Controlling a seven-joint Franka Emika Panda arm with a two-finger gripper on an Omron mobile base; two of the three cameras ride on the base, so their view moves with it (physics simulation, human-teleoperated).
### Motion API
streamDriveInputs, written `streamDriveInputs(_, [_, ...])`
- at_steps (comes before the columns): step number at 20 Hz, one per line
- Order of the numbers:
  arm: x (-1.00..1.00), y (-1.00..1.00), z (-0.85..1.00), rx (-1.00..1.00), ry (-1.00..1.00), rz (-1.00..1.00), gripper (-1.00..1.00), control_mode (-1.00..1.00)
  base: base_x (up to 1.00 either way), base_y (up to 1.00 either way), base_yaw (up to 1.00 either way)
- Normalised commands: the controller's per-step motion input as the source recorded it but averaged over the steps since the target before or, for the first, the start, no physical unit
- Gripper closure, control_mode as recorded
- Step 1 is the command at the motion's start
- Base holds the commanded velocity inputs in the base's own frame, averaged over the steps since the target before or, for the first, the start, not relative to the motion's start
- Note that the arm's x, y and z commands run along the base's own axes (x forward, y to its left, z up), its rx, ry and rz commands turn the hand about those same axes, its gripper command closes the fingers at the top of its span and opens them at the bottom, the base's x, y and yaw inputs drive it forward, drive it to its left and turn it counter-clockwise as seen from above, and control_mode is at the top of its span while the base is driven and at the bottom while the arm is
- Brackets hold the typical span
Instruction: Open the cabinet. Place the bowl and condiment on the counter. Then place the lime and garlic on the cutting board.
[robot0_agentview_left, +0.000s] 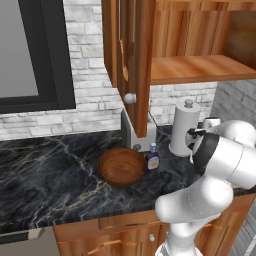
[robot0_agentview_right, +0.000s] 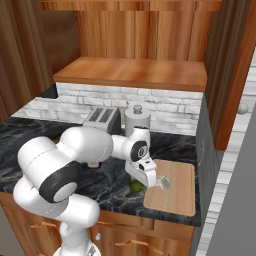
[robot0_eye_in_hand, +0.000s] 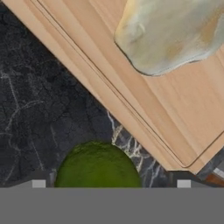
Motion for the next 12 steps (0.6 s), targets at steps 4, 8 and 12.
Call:
streamDriveInputs(4, [-0.04, 0.00, -0.03, 0.00, -0.01, 0.00, 1.00, -1.00, 0.00, 0.00, 0.00])
streamDriveInputs(8, [0.00, 0.00, 0.00, 0.00, 0.00, 0.00, 1.00, -1.00, 0.00, 0.00, 0.00])
streamDriveInputs(12, [0.00, 0.00, 0.00, 0.00, 0.00, 0.00, 1.00, -1.00, 0.00, 0.00, 0.00])
